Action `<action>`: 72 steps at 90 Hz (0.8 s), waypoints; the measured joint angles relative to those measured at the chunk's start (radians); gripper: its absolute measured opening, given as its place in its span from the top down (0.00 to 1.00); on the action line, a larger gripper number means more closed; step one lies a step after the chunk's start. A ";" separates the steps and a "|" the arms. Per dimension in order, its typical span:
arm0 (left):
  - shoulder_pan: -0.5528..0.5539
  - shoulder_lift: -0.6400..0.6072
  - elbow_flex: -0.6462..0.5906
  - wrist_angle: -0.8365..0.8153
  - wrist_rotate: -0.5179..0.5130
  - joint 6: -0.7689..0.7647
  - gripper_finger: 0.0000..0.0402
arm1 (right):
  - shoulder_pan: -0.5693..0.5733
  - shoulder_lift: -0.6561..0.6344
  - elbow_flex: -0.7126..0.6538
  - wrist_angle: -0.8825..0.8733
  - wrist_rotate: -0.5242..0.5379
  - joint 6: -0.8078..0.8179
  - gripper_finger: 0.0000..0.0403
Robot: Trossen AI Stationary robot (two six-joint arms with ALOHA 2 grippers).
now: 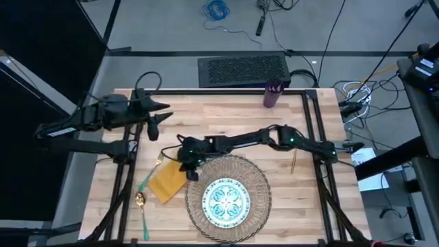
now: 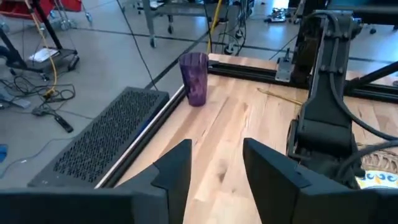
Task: Set table place
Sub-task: Move the folded yellow table napkin to the left of the brown placemat
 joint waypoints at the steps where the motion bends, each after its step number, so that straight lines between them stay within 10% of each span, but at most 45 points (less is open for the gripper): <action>1: 0.000 0.000 0.000 0.000 0.000 0.000 0.67 | 0.001 0.005 0.010 -0.008 0.000 -0.003 1.00; 72: 0.000 0.000 0.000 0.004 0.004 0.046 0.67 | 0.013 0.017 0.071 -0.347 -0.180 -0.412 1.00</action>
